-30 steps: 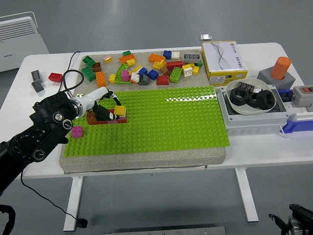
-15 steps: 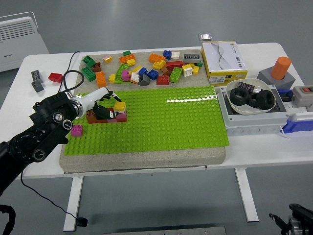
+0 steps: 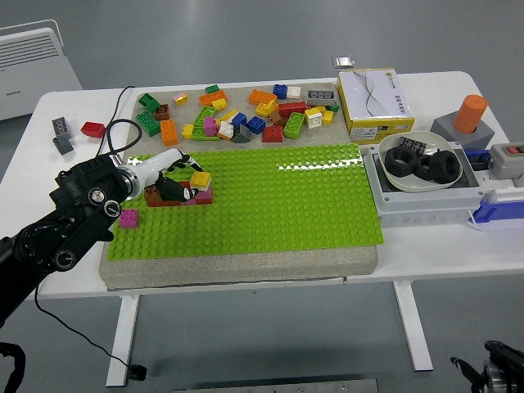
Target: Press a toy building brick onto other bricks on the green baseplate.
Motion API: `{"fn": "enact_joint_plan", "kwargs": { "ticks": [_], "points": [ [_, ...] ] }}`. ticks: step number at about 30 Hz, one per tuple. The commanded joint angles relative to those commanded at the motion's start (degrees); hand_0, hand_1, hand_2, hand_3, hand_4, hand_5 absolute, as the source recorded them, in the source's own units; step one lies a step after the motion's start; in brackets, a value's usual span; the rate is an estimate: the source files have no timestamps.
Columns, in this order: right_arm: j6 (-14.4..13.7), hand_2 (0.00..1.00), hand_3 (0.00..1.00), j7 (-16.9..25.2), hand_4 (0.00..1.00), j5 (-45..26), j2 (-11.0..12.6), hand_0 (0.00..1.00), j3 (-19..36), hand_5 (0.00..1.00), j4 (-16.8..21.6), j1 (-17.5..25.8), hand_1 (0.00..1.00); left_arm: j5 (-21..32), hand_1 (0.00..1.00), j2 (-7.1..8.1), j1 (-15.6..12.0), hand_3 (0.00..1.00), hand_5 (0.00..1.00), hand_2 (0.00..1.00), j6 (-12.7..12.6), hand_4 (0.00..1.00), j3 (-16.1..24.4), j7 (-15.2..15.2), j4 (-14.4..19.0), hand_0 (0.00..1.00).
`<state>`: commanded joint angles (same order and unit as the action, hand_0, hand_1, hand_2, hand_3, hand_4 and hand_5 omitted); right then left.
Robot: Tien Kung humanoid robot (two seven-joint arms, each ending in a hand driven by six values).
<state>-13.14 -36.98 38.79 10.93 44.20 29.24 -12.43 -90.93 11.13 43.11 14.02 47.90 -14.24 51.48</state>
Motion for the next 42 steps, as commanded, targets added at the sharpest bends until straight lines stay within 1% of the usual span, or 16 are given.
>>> {"fn": "enact_joint_plan", "kwargs": {
  "ticks": [1,2,7,8,13,14,25,42],
  "points": [
    [0.0,0.646,0.804,0.0,0.982,0.0,0.0,0.593,0.0,0.998,0.0,0.0,0.598,0.0,0.971,0.01,0.0,0.606,0.002,0.946,0.0,0.463,0.0,0.0,0.0,0.966],
    [0.0,0.646,0.805,0.0,0.982,0.0,0.0,0.593,0.0,0.998,0.0,0.0,0.597,0.0,0.973,0.01,0.0,0.608,0.002,0.952,0.0,0.53,0.1,0.0,0.0,0.965],
    [0.0,0.646,0.805,0.0,0.982,0.0,0.0,0.593,0.0,0.998,0.0,0.1,0.597,0.2,0.973,0.04,-0.1,0.608,0.002,0.952,0.2,0.53,0.2,0.1,0.1,0.965],
    [0.0,0.645,0.804,0.0,0.981,0.0,0.0,0.594,0.0,0.998,0.0,0.1,0.596,0.2,0.975,0.05,-0.1,0.615,0.002,0.954,0.2,0.649,0.2,0.1,0.1,0.966],
    [0.0,0.645,0.804,0.0,0.981,0.0,0.0,0.594,0.0,0.998,0.0,0.1,0.596,0.3,0.975,0.07,-0.1,0.615,0.002,0.954,0.2,0.649,0.3,0.2,0.1,0.966],
    [0.0,0.645,0.804,0.0,0.983,0.0,0.0,0.594,0.0,0.998,0.0,0.1,0.596,0.3,0.975,0.07,-0.1,0.626,0.002,0.956,0.2,0.68,0.3,0.2,0.1,0.964],
    [0.0,0.645,0.804,0.0,0.981,0.1,0.0,0.594,0.1,0.998,0.0,0.2,0.596,0.4,0.977,0.09,-0.1,0.624,0.002,0.959,0.2,0.683,0.2,0.2,0.0,0.963],
    [0.0,0.645,0.804,0.0,0.979,0.3,-0.1,0.594,0.3,0.998,0.0,0.3,0.596,0.7,0.98,0.11,-0.1,0.647,0.002,0.965,0.2,0.705,0.2,0.1,-0.1,0.962]
  ]
}}
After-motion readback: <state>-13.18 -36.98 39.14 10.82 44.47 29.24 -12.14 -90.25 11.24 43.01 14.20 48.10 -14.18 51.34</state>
